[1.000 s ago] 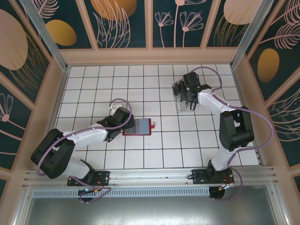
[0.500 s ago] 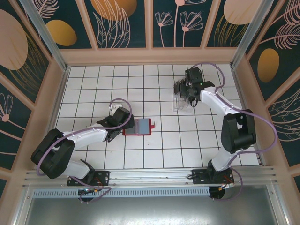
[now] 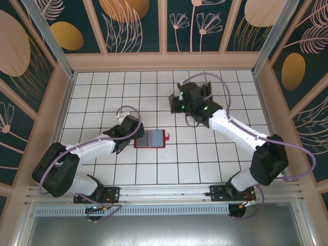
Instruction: Put the credit cards into the card holder
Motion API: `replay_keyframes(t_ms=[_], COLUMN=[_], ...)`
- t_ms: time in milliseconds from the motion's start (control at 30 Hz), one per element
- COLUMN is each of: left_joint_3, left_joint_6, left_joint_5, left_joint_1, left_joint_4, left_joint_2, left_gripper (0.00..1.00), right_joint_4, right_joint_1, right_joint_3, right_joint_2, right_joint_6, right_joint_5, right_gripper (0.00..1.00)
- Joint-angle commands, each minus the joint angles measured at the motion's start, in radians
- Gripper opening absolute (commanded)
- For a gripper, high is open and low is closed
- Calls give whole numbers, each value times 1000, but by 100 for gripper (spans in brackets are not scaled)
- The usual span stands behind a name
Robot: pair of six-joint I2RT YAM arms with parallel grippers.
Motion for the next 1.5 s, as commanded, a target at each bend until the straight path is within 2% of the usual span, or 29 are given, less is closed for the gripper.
replay_keyframes(t_ms=[0,167,400,900,1167,1333,1467], left_joint_3=[29,46,34,9,6,-5,-15], left_joint_6=[-8,10,12,7,7,12,17], left_joint_5=[-1,11,28,39,61,89,105], left_joint_1=[62,103,104,104,104,105,104], left_joint_4=[-29,-43,-53,-52,-60,-60,-69], left_joint_2=[-33,-65,-90,-114,-118,-133,-150], left_gripper=[99,98,98,99,98,99,99], right_joint_4=[186,311,351,374,370,394,425], right_joint_1=[109,265,342,354,325,272,215], right_joint_3=[-87,-124,-155,-215,-327,-393,-416], right_joint_2=[29,135,215,311,261,209,195], right_joint_6=[177,297,375,423,405,350,263], right_joint_5=[37,155,292,310,315,269,180], right_gripper=[0,0,0,0,0,0,0])
